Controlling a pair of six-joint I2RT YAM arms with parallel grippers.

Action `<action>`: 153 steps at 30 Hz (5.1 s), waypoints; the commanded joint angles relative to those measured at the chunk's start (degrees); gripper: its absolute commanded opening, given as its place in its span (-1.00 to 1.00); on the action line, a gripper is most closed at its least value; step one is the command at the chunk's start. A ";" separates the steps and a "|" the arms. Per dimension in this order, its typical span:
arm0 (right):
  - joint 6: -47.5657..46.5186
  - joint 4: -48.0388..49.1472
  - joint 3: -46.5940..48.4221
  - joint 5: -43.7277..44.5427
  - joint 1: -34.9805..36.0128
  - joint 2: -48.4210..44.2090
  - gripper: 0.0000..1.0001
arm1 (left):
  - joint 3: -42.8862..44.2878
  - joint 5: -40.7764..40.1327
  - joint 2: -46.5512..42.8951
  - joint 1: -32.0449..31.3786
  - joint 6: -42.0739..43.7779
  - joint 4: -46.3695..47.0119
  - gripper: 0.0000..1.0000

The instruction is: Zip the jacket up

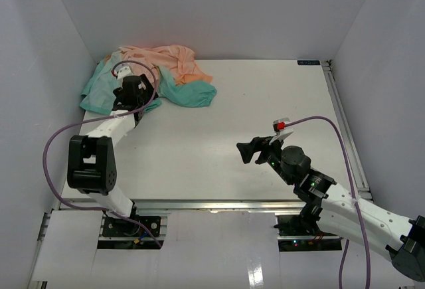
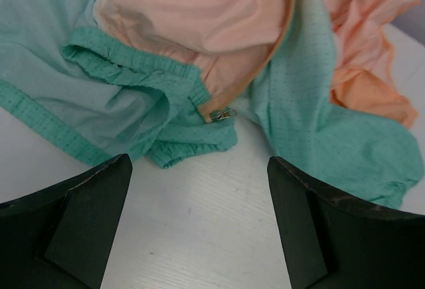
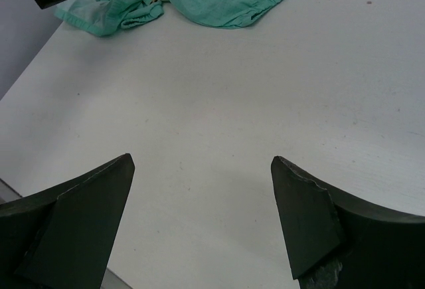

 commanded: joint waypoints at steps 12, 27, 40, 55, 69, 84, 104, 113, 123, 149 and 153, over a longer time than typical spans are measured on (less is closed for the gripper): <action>-0.37 2.51 1.04 -3.70 -0.13 -0.01 0.81 | 11.77 6.35 18.98 1.15 7.10 -6.00 0.66; 0.47 2.26 0.07 -0.58 -0.05 -3.37 0.83 | -1.89 10.14 4.48 -15.90 -2.71 -9.42 -1.00; 0.27 2.67 0.70 5.65 -0.24 -0.94 0.82 | -23.89 12.83 -15.48 -40.57 -11.06 2.69 -0.38; 0.96 6.99 12.11 3.90 -1.17 20.44 0.70 | -18.93 0.25 -29.06 -32.70 -5.93 -8.10 0.68; -3.87 16.45 29.14 -21.40 -14.05 54.92 0.46 | -29.06 0.76 -28.77 -28.46 -7.04 3.79 0.62; -2.71 15.20 46.88 -28.47 -16.57 77.35 0.40 | -41.22 -3.76 -40.83 -28.55 -5.03 15.30 0.70; -1.60 17.85 43.39 -29.23 -16.10 78.95 -0.45 | -19.29 -2.89 -22.51 -2.57 -18.93 0.77 0.73; 0.33 21.45 37.87 -30.41 -16.22 73.11 -0.84 | -13.33 0.06 -6.99 8.69 -13.94 0.34 0.61; 1.84 22.28 28.99 -31.78 -16.17 65.24 -0.85 | -11.30 10.65 8.12 9.86 -12.72 2.86 0.49; -3.36 2.81 9.57 -11.75 -23.83 28.97 -0.85 | -26.27 7.02 -15.74 -24.27 -22.18 4.14 -0.56; -3.08 2.06 8.69 -13.89 -23.95 27.56 -0.85 | -24.14 1.20 -19.69 -26.00 -22.15 -2.52 0.43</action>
